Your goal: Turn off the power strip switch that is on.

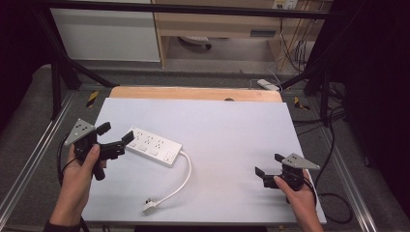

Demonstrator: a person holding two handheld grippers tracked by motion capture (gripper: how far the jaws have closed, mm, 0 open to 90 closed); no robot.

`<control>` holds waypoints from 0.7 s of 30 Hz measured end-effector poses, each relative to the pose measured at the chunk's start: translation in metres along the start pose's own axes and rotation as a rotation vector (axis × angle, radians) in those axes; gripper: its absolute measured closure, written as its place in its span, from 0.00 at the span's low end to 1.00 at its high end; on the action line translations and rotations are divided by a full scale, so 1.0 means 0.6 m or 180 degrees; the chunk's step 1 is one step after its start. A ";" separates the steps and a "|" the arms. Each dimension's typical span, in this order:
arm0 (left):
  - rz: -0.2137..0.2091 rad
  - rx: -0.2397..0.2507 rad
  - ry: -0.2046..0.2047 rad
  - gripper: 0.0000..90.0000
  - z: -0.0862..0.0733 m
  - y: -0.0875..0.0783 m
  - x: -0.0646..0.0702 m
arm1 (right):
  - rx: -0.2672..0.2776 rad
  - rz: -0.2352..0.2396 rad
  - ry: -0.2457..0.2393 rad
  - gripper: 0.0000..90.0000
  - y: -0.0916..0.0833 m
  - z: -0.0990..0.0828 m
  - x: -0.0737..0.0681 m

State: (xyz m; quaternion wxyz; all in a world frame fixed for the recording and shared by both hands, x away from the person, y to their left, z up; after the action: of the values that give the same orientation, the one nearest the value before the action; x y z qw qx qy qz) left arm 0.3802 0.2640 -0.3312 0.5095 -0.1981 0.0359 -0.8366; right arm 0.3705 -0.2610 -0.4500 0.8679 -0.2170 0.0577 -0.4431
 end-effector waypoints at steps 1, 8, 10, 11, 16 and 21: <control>-0.0003 0.0001 -0.0004 0.07 0.000 -0.004 0.001 | -0.0003 0.0001 -0.0004 0.04 0.000 0.000 0.000; 0.0055 0.0036 0.0069 0.07 0.001 -0.024 0.000 | -0.0012 -0.0003 0.0008 0.04 -0.001 0.000 0.000; 0.0059 0.0032 0.0087 0.07 -0.003 -0.029 -0.002 | -0.0006 -0.0007 0.0009 0.04 -0.001 0.000 0.001; 0.0059 0.0041 0.0092 0.07 -0.005 -0.031 -0.004 | 0.0001 -0.0011 0.0001 0.04 -0.001 0.000 0.001; 0.0065 0.0052 0.0104 0.07 -0.017 -0.042 -0.013 | -0.0010 -0.0006 0.0014 0.04 0.000 -0.001 0.002; 0.0046 0.0063 0.0096 0.07 -0.028 -0.051 -0.024 | -0.0015 -0.0011 0.0021 0.04 0.001 -0.002 0.003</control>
State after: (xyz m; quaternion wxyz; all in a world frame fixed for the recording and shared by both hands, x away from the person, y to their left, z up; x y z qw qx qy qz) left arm 0.3543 0.2885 -0.3432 0.5169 -0.1802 0.0368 -0.8361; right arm 0.3718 -0.2627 -0.4511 0.8664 -0.2177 0.0612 -0.4451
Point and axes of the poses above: each handheld gripper's, and its own axes: y roughly forward along the jaws, z roughly out of its top, x roughly to its right, the point moved 3 cm from there along y, roughly forward along the jaws, and after that the axes turned 10 degrees about -y, right-handed, at the moved point
